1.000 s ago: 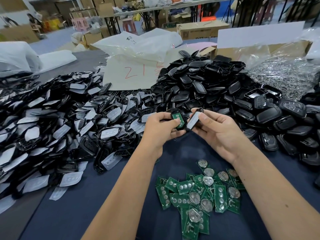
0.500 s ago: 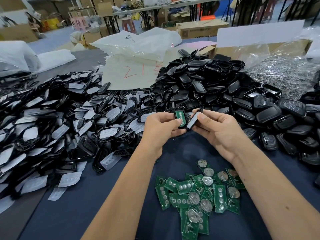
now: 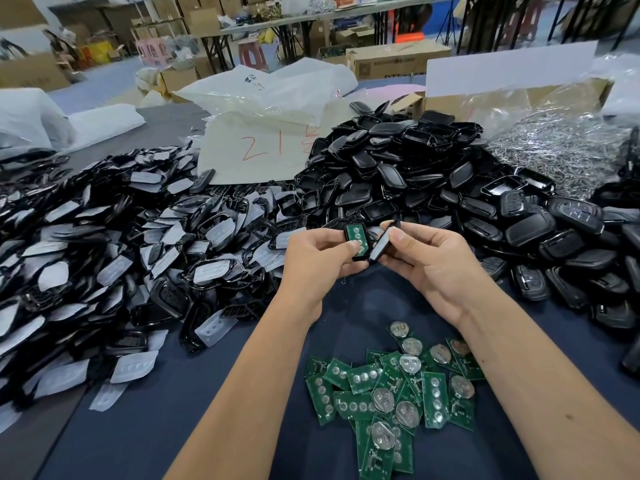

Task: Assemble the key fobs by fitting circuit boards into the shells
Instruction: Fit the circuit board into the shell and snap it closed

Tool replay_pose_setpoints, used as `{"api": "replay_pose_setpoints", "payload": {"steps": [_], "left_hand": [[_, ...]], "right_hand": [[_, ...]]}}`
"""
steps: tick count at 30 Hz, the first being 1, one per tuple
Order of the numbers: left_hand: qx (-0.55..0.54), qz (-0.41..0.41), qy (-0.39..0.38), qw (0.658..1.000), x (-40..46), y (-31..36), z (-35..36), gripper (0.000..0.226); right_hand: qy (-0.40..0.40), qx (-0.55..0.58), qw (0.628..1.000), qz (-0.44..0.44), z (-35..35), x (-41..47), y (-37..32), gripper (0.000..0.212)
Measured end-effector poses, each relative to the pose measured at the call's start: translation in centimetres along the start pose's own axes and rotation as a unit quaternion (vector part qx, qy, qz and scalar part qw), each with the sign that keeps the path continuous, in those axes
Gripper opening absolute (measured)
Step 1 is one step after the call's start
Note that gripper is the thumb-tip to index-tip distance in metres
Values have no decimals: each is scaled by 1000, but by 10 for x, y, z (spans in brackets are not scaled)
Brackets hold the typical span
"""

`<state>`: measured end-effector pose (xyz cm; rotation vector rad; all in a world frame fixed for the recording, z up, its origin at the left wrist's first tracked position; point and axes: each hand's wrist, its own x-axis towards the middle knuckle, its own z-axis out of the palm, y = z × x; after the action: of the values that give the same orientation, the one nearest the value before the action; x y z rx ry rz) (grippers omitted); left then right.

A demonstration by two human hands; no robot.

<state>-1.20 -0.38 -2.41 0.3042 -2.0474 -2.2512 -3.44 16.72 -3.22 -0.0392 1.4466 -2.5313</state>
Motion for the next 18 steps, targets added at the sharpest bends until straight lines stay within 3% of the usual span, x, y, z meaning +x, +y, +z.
{"api": "replay_pose_setpoints", "payload": {"steps": [4, 9, 14, 18], "left_hand": [[-1, 17, 3, 1000, -2, -1, 2, 10], [87, 94, -2, 992, -4, -4, 4, 10], [173, 155, 5, 973, -4, -9, 9, 6], [179, 171, -14, 969, -3, -11, 9, 8]], "right_hand": [[4, -15, 1000, -6, -2, 1, 1, 35], [15, -44, 999, -19, -3, 1, 5, 35], [41, -77, 995, -44, -1, 1, 10, 16], [56, -82, 994, -53, 1, -1, 10, 9]]}}
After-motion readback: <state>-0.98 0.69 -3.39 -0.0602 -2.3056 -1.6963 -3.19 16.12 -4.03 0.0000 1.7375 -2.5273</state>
